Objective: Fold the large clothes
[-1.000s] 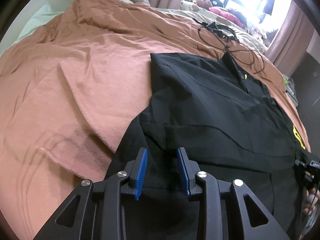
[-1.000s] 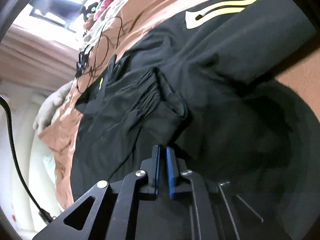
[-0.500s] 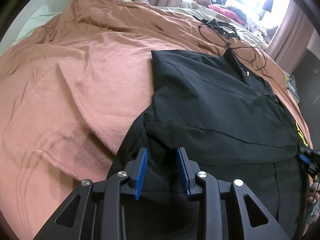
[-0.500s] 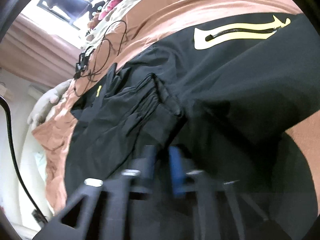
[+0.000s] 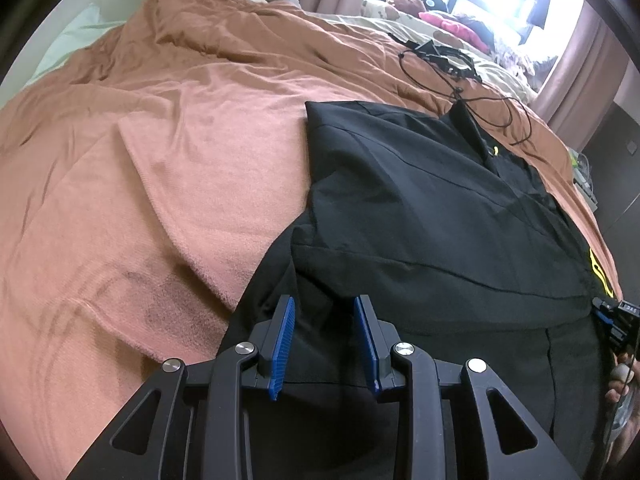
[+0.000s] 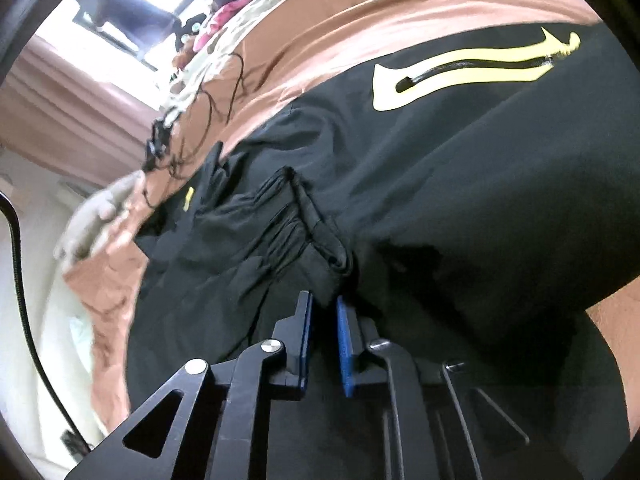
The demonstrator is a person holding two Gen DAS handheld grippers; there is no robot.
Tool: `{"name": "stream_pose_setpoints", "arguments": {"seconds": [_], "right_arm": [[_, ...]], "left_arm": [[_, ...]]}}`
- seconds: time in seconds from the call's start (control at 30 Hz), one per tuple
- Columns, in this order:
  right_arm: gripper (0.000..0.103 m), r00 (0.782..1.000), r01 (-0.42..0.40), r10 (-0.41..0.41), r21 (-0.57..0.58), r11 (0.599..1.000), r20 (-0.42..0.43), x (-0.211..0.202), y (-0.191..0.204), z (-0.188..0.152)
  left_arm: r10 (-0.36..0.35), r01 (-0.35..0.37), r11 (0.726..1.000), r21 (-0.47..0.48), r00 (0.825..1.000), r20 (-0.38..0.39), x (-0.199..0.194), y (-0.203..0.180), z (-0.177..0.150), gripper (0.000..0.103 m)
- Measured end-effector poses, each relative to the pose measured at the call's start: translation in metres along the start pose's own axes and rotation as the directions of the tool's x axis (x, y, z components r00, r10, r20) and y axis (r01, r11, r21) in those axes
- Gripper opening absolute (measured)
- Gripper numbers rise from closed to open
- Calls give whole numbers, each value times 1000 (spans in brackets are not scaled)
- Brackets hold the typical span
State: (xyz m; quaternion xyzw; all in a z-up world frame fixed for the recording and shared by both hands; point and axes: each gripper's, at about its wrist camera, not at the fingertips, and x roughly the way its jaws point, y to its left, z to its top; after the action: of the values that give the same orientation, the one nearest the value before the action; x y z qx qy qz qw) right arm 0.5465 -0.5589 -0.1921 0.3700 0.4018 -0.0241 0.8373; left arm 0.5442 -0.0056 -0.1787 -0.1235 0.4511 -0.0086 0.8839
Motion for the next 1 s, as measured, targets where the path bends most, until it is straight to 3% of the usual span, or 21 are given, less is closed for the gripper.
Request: {"name": "stream_pose_setpoints", "arguments": {"seconds": [0.1,0.23,0.3,0.47,0.53,0.6,0.67,0.83,1.0], "right_arm": [[9,999,29,-29,-18,999,24,-6,3,1],[17,999,43,-44,-21,999,-22,-7,9,3],[39,998,54,-55,-25,998,-24,-17,11,2],[53,995,43,-40,-22,999,92,-70,11,6],[58,989,44,-43,0,999,139,-89,5,8],[59,981,72,-77,31,997,179,-106,-7,11],[59,975,82,-96,74,994,202,-120,-23,14],[59,966,78,-119,181,980,227,-136,-57,26],[59,962,91,-150,248,964,229,-142,-79,32]], "left_arm": [[19,-19,1000,-16,1000,3,1,4,0,33],[16,-16,999,-32,1000,3,0,8,0,33],[30,-29,999,-25,999,13,-5,6,0,33],[29,-28,999,-37,999,36,-21,-2,2,34],[3,-1,999,-36,999,48,-28,-7,2,42],[-5,6,1000,-22,998,62,-33,-14,1,63],[-9,9,1000,4,996,91,-41,-23,-1,72],[-28,23,999,45,993,118,-46,-38,-4,83],[-22,16,998,55,994,108,-40,-44,-5,84]]}}
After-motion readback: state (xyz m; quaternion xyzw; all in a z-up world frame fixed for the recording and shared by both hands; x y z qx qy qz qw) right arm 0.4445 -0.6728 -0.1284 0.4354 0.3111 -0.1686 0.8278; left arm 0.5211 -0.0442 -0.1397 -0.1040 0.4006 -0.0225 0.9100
